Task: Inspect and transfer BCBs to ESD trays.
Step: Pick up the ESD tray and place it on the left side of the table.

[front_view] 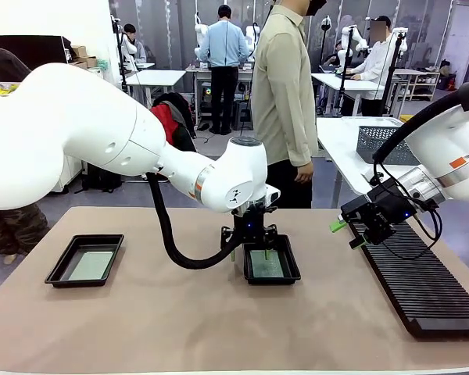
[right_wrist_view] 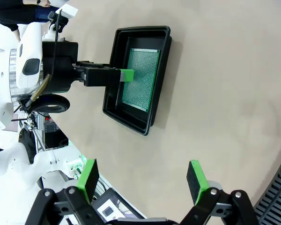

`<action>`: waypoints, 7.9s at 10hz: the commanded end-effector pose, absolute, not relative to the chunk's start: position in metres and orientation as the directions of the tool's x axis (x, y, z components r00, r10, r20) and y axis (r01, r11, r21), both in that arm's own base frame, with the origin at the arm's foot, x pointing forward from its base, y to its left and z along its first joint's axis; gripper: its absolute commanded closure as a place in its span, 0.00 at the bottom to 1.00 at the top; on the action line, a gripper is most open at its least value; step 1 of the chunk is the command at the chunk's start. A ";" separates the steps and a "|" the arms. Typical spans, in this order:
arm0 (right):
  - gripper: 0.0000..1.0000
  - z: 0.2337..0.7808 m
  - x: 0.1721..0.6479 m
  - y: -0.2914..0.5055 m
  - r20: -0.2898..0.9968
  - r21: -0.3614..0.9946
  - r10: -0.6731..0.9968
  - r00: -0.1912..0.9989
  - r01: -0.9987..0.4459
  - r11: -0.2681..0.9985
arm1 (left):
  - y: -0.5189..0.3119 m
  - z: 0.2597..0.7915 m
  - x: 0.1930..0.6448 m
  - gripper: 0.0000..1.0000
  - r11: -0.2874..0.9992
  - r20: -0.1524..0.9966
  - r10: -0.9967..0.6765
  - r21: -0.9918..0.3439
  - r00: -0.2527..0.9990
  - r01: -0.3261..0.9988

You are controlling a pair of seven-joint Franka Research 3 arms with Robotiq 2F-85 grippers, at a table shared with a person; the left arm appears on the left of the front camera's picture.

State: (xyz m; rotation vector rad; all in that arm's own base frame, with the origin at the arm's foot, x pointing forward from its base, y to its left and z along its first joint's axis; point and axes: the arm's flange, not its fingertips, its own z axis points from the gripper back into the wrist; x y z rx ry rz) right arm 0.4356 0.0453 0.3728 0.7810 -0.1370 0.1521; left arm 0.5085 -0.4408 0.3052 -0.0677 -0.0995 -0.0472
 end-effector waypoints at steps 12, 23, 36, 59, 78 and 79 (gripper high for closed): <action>0.00 0.373 0.436 0.046 0.174 0.691 0.080 0.981 -0.180 0.700 | -0.423 0.308 0.506 0.51 0.995 0.114 -0.028 -0.097 0.993 0.039; 0.00 0.373 0.436 0.046 0.174 0.691 0.080 0.981 -0.180 0.700 | -0.416 0.310 0.511 1.00 0.992 0.099 -0.019 -0.122 0.995 0.031; 0.00 0.373 0.436 0.046 0.174 0.691 0.080 0.981 -0.180 0.700 | -0.335 0.337 0.506 1.00 0.938 0.161 -0.065 -0.326 0.985 0.115; 0.00 0.373 0.436 0.046 0.174 0.691 0.080 0.981 -0.180 0.700 | -0.089 0.326 0.495 1.00 0.961 0.137 0.031 -0.276 0.990 0.009; 0.00 0.373 0.436 0.046 0.174 0.691 0.080 0.981 -0.180 0.700 | -0.104 0.354 0.473 0.39 0.986 0.132 0.028 -0.164 0.991 -0.006; 0.00 0.373 0.436 0.046 0.174 0.691 0.080 0.981 -0.180 0.700 | -0.105 0.365 0.467 0.26 0.991 0.124 0.026 -0.134 0.992 -0.009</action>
